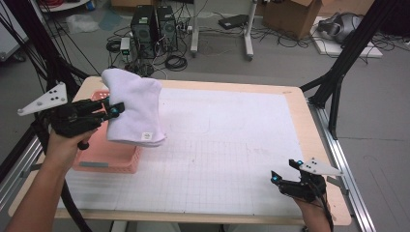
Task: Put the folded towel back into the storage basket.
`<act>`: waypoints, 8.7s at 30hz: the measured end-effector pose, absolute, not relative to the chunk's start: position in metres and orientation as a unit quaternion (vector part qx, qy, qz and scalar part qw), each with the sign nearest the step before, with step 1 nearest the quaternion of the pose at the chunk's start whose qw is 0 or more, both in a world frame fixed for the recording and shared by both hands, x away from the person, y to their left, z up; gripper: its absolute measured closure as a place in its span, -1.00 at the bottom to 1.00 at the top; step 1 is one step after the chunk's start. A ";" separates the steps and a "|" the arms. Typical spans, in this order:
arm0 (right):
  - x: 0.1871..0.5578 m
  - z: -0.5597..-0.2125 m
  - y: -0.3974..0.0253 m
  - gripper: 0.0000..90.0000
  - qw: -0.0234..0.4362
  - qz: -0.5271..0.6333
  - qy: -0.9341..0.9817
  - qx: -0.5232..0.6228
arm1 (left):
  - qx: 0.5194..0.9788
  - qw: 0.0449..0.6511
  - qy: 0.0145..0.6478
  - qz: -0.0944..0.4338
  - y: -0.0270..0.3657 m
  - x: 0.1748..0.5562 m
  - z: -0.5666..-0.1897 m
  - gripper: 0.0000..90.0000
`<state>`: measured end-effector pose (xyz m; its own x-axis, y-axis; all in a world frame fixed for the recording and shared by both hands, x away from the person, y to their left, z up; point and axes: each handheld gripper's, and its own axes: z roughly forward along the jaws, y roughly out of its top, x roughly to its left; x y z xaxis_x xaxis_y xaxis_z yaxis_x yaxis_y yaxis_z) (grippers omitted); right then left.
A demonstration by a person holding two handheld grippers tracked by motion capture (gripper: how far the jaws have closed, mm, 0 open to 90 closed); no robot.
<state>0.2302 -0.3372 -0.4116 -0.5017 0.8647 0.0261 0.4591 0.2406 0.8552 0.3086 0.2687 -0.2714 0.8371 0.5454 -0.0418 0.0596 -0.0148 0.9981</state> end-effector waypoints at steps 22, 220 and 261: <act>0.228 -0.410 -0.335 -0.59 0.244 0.419 0.754 0.443 | 0.674 0.668 0.245 0.199 0.340 0.319 -0.271 0.65; 0.230 -0.414 -0.317 -0.59 0.241 0.414 0.769 0.423 | 0.628 0.552 0.476 0.272 0.315 0.337 -0.355 -0.55; 0.213 -0.402 -0.319 -0.59 0.266 0.464 0.745 0.400 | 0.691 0.629 0.292 0.203 0.181 0.238 -0.373 -0.51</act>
<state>0.2133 -0.3186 -0.4019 -0.5394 0.8417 -0.0251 0.3487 0.2505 0.9031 0.2383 0.1814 -0.3731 0.7472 0.6589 -0.0867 0.1480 -0.0378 0.9883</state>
